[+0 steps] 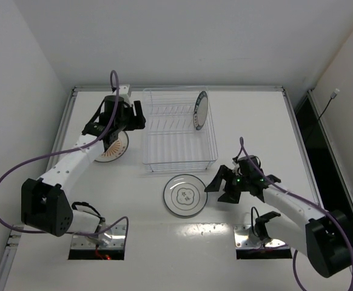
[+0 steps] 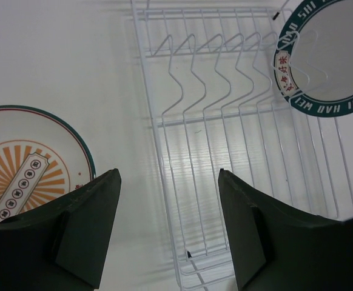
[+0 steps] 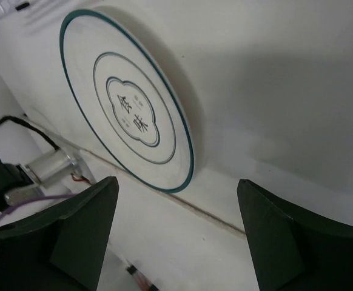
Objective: Load the plates into the dish rack
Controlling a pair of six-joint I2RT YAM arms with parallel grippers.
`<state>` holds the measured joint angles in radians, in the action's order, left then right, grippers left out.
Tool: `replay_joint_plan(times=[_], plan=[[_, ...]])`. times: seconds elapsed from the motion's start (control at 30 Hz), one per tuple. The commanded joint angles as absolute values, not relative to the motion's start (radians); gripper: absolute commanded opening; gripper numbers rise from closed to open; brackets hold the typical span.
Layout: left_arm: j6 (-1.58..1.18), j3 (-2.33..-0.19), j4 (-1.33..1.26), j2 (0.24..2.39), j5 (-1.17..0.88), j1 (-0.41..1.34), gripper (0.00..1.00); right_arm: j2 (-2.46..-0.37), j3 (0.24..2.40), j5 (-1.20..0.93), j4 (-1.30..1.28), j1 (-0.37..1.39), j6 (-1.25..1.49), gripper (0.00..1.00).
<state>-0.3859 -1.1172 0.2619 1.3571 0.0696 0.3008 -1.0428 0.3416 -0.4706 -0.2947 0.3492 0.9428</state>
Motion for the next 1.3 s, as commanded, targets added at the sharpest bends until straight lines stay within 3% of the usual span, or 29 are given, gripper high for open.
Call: replay_joint_plan(times=[0.0,0.27,0.4,0.47,0.8,0.87,1.07,1.27], plan=[[-0.371,-1.109,0.218,1.344,0.0,0.308,0.63,-1.009,0.27,-0.443,-0.148,0.365,1.163,0.76],[-0.371,-1.118,0.218,1.344,-0.018,0.308,0.63,-1.021,0.281,-0.272,-0.189,0.488,1.281,0.73],[-0.371,-1.118,0.218,1.333,-0.018,0.308,0.63,-1.156,0.319,-0.287,-0.137,0.506,1.26,0.6],[-0.371,-1.118,0.218,1.333,-0.018,0.308,0.63,-1.237,0.333,-0.314,-0.1,0.515,1.25,0.58],[-0.371,-1.109,0.218,1.333,-0.009,0.308,0.63,-1.355,0.351,-0.348,-0.008,0.525,1.224,0.15],[-0.371,-1.109,0.218,1.333,-0.009,0.308,0.63,-1.355,0.362,-0.373,-0.038,0.525,1.183,0.02],[-0.371,-1.1,0.218,1.333,0.014,0.308,0.63,-1.249,0.469,-0.391,-0.258,0.552,1.047,0.0],[-0.383,-1.1,0.251,1.324,0.127,0.308,0.63,-0.955,0.586,-0.325,-0.563,0.63,0.904,0.0]])
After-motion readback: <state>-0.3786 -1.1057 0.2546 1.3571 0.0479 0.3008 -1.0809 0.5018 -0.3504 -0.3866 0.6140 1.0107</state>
